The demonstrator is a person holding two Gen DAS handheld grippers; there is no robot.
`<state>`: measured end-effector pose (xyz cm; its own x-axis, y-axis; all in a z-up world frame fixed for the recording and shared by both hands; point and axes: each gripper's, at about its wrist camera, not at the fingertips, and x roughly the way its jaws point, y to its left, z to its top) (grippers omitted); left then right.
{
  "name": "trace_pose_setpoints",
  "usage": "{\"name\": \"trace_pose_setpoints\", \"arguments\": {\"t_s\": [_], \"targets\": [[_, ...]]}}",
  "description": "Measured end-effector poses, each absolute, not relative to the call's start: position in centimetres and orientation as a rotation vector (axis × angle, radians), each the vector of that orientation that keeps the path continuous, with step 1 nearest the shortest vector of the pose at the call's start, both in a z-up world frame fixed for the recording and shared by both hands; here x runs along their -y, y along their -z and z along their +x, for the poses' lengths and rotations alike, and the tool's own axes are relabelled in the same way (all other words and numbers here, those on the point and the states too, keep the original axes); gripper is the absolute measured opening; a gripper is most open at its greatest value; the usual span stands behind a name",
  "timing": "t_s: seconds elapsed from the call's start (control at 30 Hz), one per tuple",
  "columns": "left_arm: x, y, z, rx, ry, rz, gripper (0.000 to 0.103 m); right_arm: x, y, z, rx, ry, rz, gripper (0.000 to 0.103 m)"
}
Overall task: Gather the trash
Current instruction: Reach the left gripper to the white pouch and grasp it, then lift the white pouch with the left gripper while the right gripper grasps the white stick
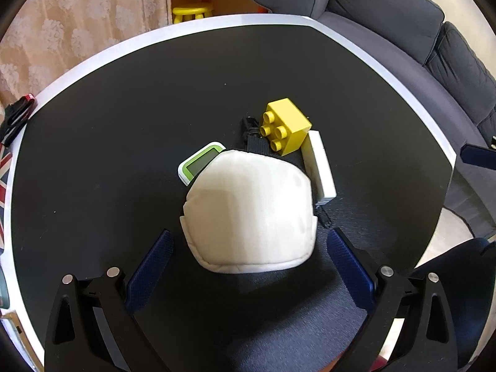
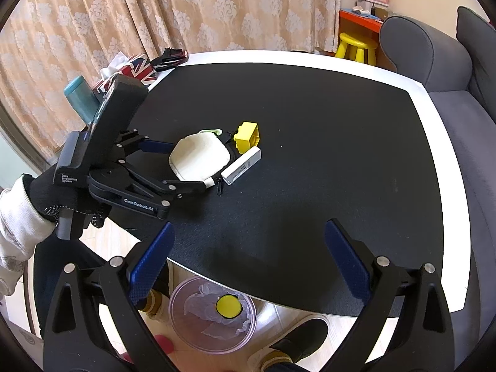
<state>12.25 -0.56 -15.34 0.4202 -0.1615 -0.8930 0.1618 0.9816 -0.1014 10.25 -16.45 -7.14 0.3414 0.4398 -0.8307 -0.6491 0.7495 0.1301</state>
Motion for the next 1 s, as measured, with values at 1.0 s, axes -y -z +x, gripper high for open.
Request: {"name": "trace_pose_setpoints", "arguments": {"t_s": [1.0], "targets": [[-0.5,11.3,10.2,-1.013,0.191,-0.02,0.07,14.2,8.4,12.3,-1.005,-0.737,-0.246,0.095]]}}
